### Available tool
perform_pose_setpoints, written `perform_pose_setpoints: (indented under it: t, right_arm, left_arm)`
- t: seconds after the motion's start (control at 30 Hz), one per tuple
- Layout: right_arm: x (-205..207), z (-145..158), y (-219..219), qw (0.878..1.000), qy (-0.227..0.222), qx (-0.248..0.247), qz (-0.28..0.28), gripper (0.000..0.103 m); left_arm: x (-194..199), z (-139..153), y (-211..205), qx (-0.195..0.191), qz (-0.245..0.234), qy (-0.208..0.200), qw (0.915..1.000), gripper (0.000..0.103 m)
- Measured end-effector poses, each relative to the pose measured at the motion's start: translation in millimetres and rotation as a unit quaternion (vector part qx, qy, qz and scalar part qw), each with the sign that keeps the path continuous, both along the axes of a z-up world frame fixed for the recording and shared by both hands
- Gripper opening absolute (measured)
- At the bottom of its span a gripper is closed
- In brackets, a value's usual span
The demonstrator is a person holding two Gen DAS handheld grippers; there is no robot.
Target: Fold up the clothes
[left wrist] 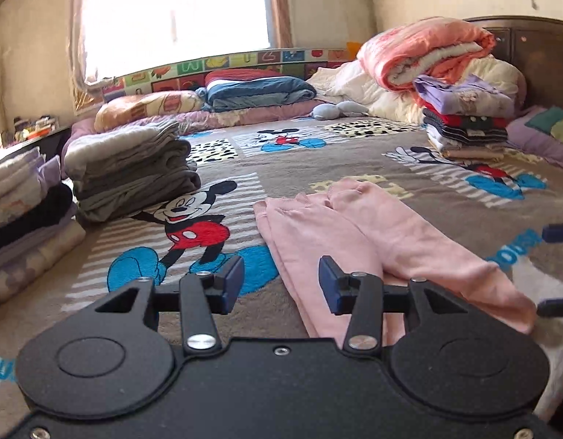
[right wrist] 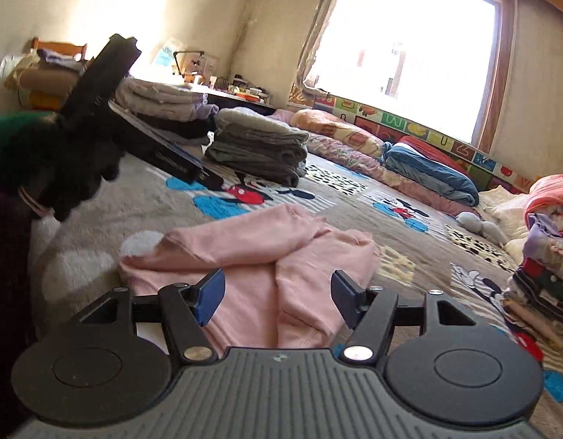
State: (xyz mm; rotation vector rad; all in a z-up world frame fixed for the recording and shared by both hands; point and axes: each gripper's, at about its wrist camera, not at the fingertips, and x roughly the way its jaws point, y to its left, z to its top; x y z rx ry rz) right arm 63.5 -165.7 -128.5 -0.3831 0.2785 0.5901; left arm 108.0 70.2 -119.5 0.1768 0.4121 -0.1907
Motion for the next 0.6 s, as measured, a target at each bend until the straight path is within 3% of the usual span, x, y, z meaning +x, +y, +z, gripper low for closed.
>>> perform_pose_setpoints:
  t: [0.2,0.3,0.43,0.53,0.6]
  right_arm:
    - [-14.4,-21.7,-7.1,0.998,0.005,-0.057,0.005,0.063]
    - [-20.9,-33.7,-2.6,0.996,0.009,-0.093,0.008,0.063]
    - [-23.6,-48.7,3.8,0.989,0.011,-0.147,-0.003,0.063]
    - [-23.3,-50.6,6.0,0.986,0.007,-0.165,-0.009,0.063]
    - [-22.5,-52.8,8.5,0.985,0.006,-0.175,-0.008,0.063]
  left_arm:
    - [-38.4,-14.3,-21.6,0.047,-0.102,0.023,0.9934,0.044]
    - [-57.5,-27.4,-31.5,0.108,-0.133,0.022,0.9849,0.053]
    - [-72.7,-49.7,-36.9,0.203,-0.143,0.026,0.9682,0.055]
    - [-79.8,-68.4,-39.5,0.276,-0.143,0.024,0.9501,0.055]
    - [-80.6,-74.7,-41.4,0.298,-0.146,0.013,0.9432,0.055]
